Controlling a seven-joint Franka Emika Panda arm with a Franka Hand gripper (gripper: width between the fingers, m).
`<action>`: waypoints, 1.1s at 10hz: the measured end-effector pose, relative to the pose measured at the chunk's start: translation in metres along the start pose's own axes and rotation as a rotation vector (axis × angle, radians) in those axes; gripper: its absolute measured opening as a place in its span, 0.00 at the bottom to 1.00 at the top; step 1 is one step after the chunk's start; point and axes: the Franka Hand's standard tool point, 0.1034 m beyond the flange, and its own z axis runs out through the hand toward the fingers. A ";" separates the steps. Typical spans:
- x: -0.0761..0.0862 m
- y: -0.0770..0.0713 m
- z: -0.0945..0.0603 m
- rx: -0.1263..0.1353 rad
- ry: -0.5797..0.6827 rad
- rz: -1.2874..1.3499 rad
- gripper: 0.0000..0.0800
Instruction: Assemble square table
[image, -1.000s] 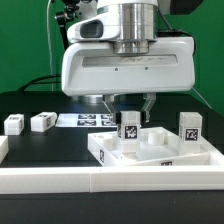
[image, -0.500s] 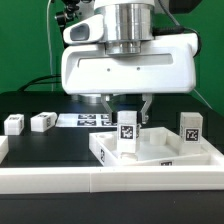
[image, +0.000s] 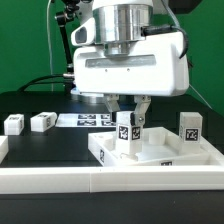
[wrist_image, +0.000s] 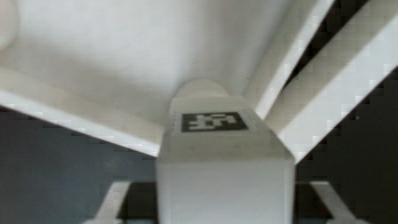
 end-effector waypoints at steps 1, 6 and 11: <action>0.000 0.000 0.000 0.000 0.000 0.066 0.36; 0.001 0.000 0.001 0.006 -0.003 0.354 0.36; 0.001 0.001 0.002 0.004 -0.004 0.340 0.67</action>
Offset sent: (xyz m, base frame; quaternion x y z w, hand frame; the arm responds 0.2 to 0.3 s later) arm -0.0022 -0.0059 -0.0001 -0.0506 0.0019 0.2156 0.9752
